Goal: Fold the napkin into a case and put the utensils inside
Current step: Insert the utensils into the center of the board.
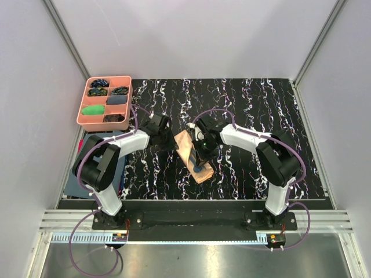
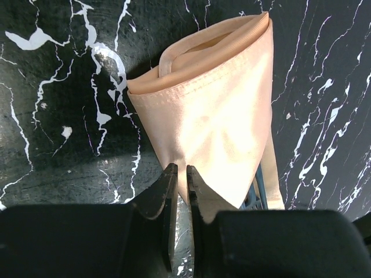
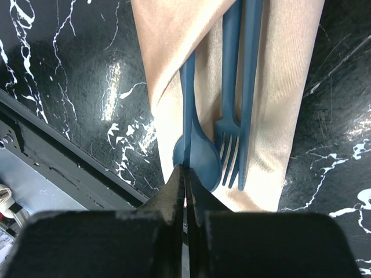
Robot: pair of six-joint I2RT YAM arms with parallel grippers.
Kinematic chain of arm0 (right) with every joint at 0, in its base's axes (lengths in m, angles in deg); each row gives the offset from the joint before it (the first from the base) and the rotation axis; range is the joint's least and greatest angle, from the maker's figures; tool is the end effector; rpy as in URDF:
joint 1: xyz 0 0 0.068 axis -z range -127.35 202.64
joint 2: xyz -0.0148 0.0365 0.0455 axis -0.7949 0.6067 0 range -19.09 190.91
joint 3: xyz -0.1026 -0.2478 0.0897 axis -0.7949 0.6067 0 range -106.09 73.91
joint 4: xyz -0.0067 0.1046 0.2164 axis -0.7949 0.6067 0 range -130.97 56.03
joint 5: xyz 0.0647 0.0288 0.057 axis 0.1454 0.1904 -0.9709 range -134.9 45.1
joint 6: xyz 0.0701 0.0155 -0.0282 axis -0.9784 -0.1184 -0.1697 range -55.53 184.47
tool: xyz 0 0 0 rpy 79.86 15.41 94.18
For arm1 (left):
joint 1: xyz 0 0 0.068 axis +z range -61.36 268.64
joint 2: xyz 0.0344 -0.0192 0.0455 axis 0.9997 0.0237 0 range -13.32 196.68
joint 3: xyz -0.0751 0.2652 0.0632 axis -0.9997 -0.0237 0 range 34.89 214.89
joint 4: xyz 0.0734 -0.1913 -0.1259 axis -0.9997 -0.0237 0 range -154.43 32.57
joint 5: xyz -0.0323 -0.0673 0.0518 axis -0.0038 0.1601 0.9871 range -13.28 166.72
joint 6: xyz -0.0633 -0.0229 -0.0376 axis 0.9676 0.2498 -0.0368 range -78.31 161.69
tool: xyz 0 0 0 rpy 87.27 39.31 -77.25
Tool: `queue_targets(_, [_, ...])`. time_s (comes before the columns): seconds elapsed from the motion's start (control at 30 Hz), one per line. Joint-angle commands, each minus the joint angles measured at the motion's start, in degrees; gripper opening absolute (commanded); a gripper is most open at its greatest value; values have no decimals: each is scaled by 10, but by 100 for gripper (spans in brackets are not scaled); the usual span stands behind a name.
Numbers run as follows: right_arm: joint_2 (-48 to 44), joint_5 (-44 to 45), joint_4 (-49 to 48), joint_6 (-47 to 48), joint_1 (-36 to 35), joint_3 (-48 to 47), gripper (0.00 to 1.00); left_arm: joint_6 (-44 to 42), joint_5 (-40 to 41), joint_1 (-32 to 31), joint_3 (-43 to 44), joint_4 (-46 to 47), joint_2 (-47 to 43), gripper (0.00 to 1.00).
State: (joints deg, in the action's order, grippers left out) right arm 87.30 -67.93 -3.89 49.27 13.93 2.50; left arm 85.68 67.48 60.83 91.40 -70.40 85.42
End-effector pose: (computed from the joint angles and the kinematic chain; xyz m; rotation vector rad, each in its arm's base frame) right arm 0.2613 0.2423 0.1705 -0.6947 2.8719 0.7477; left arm 0.3010 -0.1706 0.1656 -0.3082 2.6471 -0.6637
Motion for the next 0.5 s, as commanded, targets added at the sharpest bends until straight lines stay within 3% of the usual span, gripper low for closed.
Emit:
queue_targets(0.0, [8, 13, -14, 11, 2, -25, 0, 0, 3, 0, -7, 24, -24, 13])
queue_targets(0.1, [0, 20, -13, 12, 2, -26, 4, 0, 3, 0, -11, 24, -31, 15])
queue_targets(0.27, [-33, 41, 3, 12, 2, -31, 36, -4, -7, -2, -22, 25, -63, 22])
queue_targets(0.47, [-150, 70, 35, -17, 7, -17, 69, -29, -24, -34, -51, 29, -160, 31])
